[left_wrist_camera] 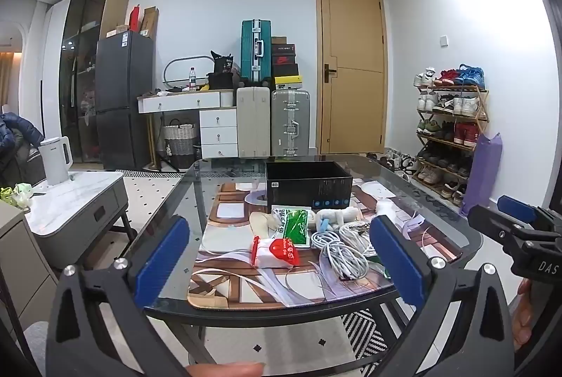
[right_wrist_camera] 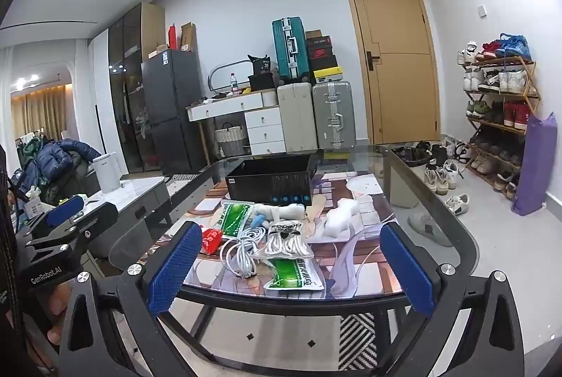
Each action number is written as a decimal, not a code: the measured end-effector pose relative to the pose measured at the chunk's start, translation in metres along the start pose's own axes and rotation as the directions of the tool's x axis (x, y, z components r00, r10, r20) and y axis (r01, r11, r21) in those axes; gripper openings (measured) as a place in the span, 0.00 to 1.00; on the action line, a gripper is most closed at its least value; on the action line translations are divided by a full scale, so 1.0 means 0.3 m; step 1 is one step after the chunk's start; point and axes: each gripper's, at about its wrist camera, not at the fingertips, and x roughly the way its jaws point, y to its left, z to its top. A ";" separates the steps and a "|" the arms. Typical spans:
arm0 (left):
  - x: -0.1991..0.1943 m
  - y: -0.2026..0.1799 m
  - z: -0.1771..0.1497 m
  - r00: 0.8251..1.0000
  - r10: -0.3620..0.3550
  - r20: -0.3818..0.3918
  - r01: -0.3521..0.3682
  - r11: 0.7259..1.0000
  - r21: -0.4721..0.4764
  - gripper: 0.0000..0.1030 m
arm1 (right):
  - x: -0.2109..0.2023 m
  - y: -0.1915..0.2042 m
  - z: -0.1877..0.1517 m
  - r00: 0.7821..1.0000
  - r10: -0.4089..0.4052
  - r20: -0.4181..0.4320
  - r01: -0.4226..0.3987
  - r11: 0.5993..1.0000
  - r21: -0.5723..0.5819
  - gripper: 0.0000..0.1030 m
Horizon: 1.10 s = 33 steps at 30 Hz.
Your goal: Organize soft objects
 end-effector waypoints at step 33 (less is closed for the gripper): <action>0.020 0.002 -0.010 1.000 0.004 -0.022 -0.004 1.000 0.002 1.00 | 0.016 -0.001 -0.010 1.000 0.012 -0.006 -0.012 1.000 0.020 1.00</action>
